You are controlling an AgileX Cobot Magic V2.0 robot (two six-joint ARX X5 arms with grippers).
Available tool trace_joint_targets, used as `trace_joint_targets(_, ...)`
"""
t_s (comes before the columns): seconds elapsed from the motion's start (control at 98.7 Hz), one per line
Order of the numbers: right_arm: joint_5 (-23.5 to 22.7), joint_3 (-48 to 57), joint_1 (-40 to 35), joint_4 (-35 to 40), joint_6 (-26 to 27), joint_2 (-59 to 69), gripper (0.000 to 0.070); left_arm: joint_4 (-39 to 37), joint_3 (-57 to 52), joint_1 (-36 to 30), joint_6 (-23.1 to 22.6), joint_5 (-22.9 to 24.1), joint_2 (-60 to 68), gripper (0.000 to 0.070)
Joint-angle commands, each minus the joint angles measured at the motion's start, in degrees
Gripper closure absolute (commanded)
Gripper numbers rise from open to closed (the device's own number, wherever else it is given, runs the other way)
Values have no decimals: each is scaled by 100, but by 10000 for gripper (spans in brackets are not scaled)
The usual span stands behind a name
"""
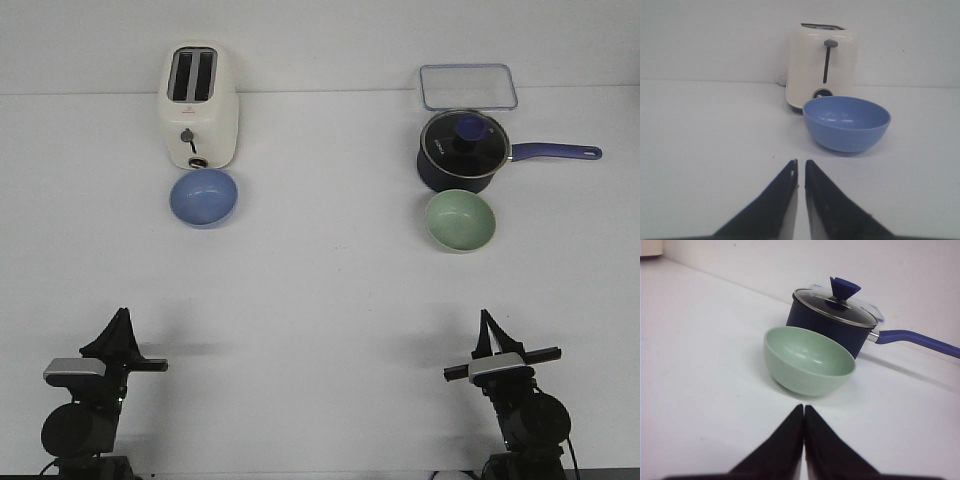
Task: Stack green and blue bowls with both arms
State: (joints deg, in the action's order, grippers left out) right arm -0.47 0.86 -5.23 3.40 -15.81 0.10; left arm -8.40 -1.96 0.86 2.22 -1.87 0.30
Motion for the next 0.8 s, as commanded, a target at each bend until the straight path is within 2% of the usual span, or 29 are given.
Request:
trace_joint_targets(0.0,-20,-13,-15,-90,192,-2,700,-68,116,2,-68,-24,-11,685)
trace_joint_targets(0.081,-20,-13,-15,-111,678,-2,700,-68,116,2,-68,-26,-11,685)
trace_joint_targets(0.253,90,-11,-15,-157,2645,-2,700,-68,116,2,-68,-26,-11,685)
trace_joint_targets(0.426,63,319,-15,188,3541,44,700,-68,116,2,-68,-26,-11,685)
trace_joint_targets(0.537,133,872,15,671,3856,501,700,-68,116,2,-68,-26,-11,685)
trace_joint_targets(0.699,289,1928,116,1231,3845,1910,700,-68,116,2,-68,-26,-11,685)
trace_joint_targets(0.791,162,2658,245,1672,3735,2935,697,-68,116,2,-68,-26,-11,685)
